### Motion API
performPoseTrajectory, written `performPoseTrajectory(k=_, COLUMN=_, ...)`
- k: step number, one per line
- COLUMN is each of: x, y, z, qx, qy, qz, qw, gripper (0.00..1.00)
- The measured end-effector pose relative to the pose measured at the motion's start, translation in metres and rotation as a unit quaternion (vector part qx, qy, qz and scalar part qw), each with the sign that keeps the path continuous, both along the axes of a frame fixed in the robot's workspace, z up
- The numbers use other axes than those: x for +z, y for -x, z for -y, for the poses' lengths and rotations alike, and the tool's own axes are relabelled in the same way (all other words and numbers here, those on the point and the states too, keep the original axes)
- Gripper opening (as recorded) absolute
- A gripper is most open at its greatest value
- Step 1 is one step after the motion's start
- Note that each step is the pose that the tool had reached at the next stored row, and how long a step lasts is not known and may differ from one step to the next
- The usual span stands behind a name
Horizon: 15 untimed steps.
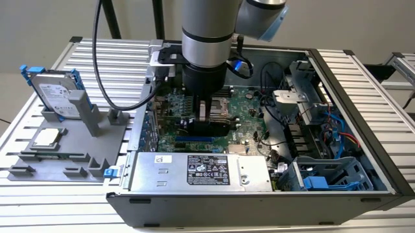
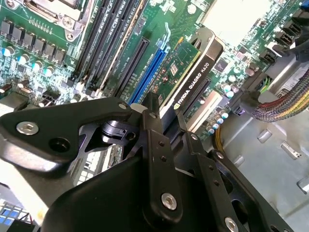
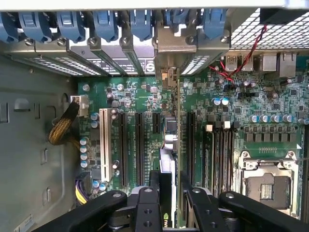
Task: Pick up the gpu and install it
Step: 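Insert the gpu into the slot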
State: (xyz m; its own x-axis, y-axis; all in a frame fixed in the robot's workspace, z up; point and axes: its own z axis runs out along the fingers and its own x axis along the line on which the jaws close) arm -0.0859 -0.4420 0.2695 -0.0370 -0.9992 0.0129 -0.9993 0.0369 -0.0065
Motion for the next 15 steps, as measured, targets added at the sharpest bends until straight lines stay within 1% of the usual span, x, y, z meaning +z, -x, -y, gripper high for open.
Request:
performPoseTrajectory(k=3, x=-0.0002, y=0.0001, z=0.0, qx=0.0, qy=-0.0001, qz=-0.0002, qw=1.0, gripper=0.0)
performPoseTrajectory(k=15, x=-0.0075, y=0.0037, z=0.0, qx=0.0, qy=-0.0001, qz=-0.0002, qw=1.0, gripper=0.0)
